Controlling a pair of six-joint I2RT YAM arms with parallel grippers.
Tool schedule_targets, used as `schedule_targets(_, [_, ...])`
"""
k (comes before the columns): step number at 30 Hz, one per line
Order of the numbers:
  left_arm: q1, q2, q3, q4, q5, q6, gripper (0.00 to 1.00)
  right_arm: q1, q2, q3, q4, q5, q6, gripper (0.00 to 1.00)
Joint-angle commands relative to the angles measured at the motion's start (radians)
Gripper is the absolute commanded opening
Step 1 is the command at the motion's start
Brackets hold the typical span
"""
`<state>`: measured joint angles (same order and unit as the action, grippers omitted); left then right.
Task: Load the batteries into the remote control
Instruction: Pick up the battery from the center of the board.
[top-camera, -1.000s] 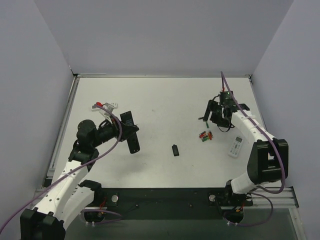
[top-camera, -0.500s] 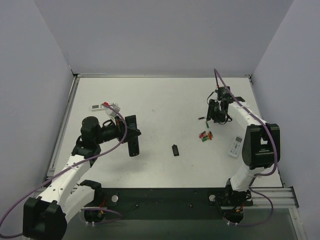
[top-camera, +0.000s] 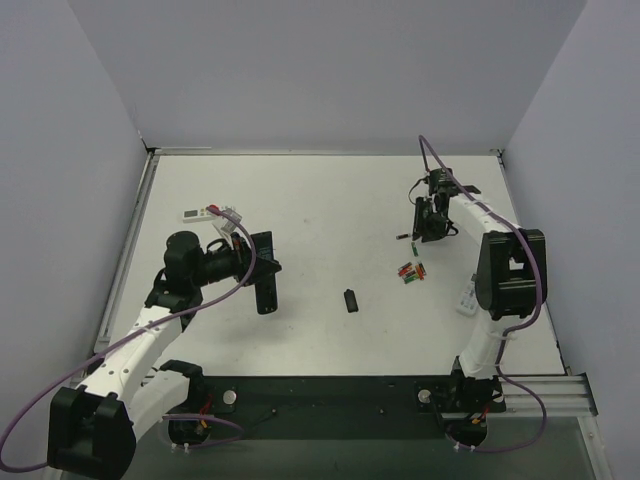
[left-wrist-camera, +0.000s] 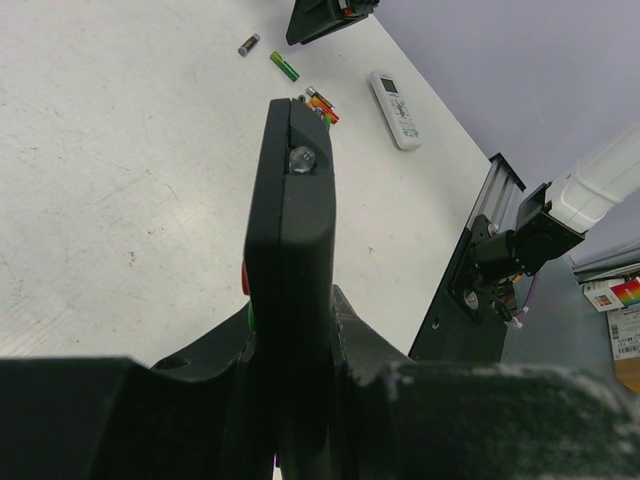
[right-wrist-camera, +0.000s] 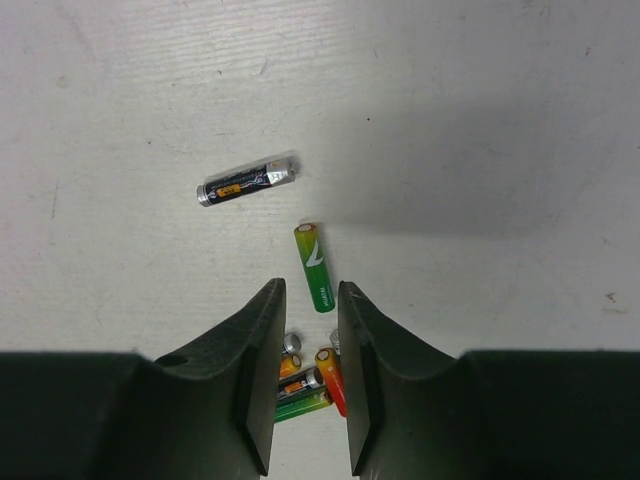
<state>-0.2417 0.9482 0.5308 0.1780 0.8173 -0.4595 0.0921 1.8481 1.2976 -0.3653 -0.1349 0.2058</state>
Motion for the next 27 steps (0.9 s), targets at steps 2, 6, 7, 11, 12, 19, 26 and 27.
schedule_targets(2, [0.010, 0.009, 0.043, 0.032, 0.025, 0.015, 0.00, 0.001, 0.051, 0.055, -0.063, 0.003, -0.028, 0.22])
schedule_targets(6, [0.012, 0.018, 0.043, 0.040, 0.032, 0.010, 0.00, 0.008, 0.077, 0.068, -0.072, 0.003, -0.037, 0.22])
schedule_targets(7, [0.012, 0.020, 0.043, 0.043, 0.034, 0.010, 0.00, 0.009, 0.080, 0.069, -0.075, 0.003, -0.039, 0.22])
schedule_targets(11, [0.012, 0.020, 0.040, 0.044, 0.034, 0.005, 0.00, 0.014, 0.082, 0.083, -0.081, 0.011, -0.042, 0.22])
schedule_targets(12, [0.012, 0.021, 0.040, 0.044, 0.034, 0.005, 0.00, 0.014, 0.079, 0.085, -0.081, 0.015, -0.040, 0.22])
schedule_targets(19, [0.015, 0.023, 0.037, 0.052, 0.039, 0.001, 0.00, 0.026, 0.092, 0.092, -0.086, 0.023, -0.040, 0.22])
schedule_targets(26, [0.013, 0.020, 0.037, 0.052, 0.039, 0.001, 0.00, 0.034, 0.122, 0.098, -0.109, 0.038, -0.043, 0.22])
schedule_targets(27, [0.015, 0.020, 0.037, 0.052, 0.037, -0.001, 0.00, 0.035, 0.129, 0.100, -0.112, 0.038, -0.045, 0.22])
